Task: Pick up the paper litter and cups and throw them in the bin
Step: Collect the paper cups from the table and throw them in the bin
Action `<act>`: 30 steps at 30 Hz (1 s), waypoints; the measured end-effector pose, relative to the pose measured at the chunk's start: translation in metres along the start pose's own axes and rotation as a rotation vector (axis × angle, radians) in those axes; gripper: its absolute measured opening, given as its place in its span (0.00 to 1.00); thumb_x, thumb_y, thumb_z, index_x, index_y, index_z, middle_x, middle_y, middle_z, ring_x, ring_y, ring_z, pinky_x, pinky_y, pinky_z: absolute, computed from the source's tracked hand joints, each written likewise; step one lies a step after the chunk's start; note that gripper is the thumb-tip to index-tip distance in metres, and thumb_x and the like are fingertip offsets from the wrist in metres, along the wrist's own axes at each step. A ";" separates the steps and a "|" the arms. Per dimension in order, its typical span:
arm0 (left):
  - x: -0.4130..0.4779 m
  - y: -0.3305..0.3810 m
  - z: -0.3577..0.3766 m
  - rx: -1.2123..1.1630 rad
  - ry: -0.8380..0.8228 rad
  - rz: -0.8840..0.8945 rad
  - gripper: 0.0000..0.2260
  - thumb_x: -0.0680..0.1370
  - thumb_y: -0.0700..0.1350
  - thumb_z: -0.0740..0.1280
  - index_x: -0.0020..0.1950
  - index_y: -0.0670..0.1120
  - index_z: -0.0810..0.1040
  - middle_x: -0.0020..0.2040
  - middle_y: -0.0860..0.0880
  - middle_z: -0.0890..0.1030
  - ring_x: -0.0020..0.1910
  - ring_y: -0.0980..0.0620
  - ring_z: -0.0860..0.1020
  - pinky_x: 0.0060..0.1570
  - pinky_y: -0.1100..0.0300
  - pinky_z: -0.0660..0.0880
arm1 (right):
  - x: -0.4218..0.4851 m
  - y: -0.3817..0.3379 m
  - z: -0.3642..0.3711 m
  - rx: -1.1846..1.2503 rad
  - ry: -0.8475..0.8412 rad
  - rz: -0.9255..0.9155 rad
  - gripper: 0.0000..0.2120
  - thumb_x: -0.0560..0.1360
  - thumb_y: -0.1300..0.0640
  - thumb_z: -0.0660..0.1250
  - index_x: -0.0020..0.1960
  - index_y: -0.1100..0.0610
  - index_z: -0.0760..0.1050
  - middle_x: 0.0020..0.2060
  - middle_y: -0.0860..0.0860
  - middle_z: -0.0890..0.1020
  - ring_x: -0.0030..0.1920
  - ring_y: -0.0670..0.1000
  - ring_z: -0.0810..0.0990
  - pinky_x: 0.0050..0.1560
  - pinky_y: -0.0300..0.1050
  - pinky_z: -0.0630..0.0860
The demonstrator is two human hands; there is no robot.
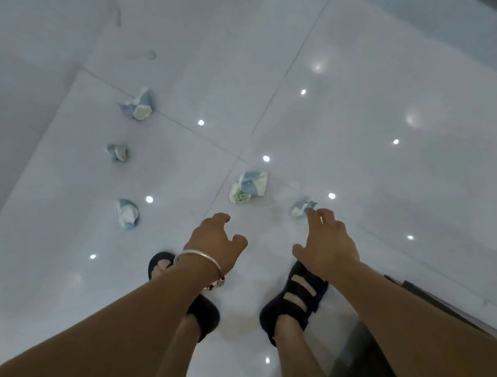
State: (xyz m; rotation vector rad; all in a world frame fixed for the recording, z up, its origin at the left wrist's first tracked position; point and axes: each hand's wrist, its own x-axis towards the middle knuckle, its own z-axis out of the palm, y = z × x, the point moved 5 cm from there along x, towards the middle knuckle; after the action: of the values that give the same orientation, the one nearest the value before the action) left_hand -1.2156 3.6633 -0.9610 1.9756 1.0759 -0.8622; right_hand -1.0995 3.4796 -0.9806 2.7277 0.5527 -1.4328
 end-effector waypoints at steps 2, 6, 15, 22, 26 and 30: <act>0.032 -0.015 0.037 0.027 -0.036 0.004 0.25 0.75 0.54 0.63 0.72 0.51 0.65 0.68 0.50 0.70 0.63 0.49 0.71 0.64 0.52 0.68 | 0.039 0.008 0.032 -0.073 0.019 -0.005 0.37 0.75 0.48 0.64 0.77 0.50 0.47 0.76 0.52 0.52 0.68 0.57 0.63 0.58 0.50 0.71; 0.089 -0.029 0.087 0.028 -0.077 0.051 0.25 0.75 0.54 0.63 0.71 0.51 0.65 0.68 0.50 0.71 0.63 0.49 0.71 0.64 0.51 0.68 | 0.105 0.025 0.076 -0.152 0.108 0.013 0.39 0.74 0.51 0.66 0.77 0.49 0.46 0.76 0.53 0.47 0.70 0.60 0.60 0.60 0.52 0.71; 0.140 -0.043 0.110 -0.086 -0.082 0.087 0.24 0.75 0.55 0.64 0.69 0.49 0.68 0.65 0.49 0.74 0.61 0.49 0.74 0.56 0.59 0.69 | 0.155 0.041 0.115 -0.102 0.239 -0.105 0.19 0.75 0.58 0.65 0.65 0.60 0.71 0.60 0.59 0.69 0.55 0.61 0.72 0.47 0.52 0.74; 0.097 -0.037 0.065 -0.320 -0.121 0.067 0.22 0.73 0.58 0.68 0.64 0.52 0.71 0.53 0.54 0.78 0.50 0.55 0.78 0.46 0.68 0.71 | 0.079 -0.068 0.082 0.155 0.364 -0.496 0.27 0.65 0.55 0.77 0.61 0.62 0.76 0.53 0.58 0.78 0.49 0.58 0.79 0.39 0.54 0.80; 0.084 -0.030 0.019 -0.313 -0.045 0.108 0.12 0.72 0.51 0.71 0.52 0.54 0.72 0.41 0.59 0.77 0.40 0.62 0.76 0.33 0.77 0.69 | 0.055 -0.101 0.048 0.220 0.457 -0.570 0.28 0.61 0.56 0.78 0.59 0.63 0.77 0.50 0.57 0.80 0.48 0.57 0.80 0.38 0.49 0.81; 0.087 -0.035 -0.008 -0.302 0.014 0.121 0.11 0.71 0.51 0.73 0.47 0.51 0.74 0.38 0.57 0.78 0.36 0.61 0.76 0.31 0.77 0.68 | 0.060 -0.113 0.034 0.258 0.460 -0.698 0.31 0.64 0.54 0.76 0.64 0.64 0.74 0.53 0.56 0.80 0.53 0.56 0.80 0.46 0.48 0.81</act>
State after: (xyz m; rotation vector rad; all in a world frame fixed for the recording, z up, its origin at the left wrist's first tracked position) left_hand -1.2067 3.7187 -1.0367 1.7745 1.0179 -0.5843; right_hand -1.1304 3.5980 -1.0315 3.2662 1.5633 -0.9585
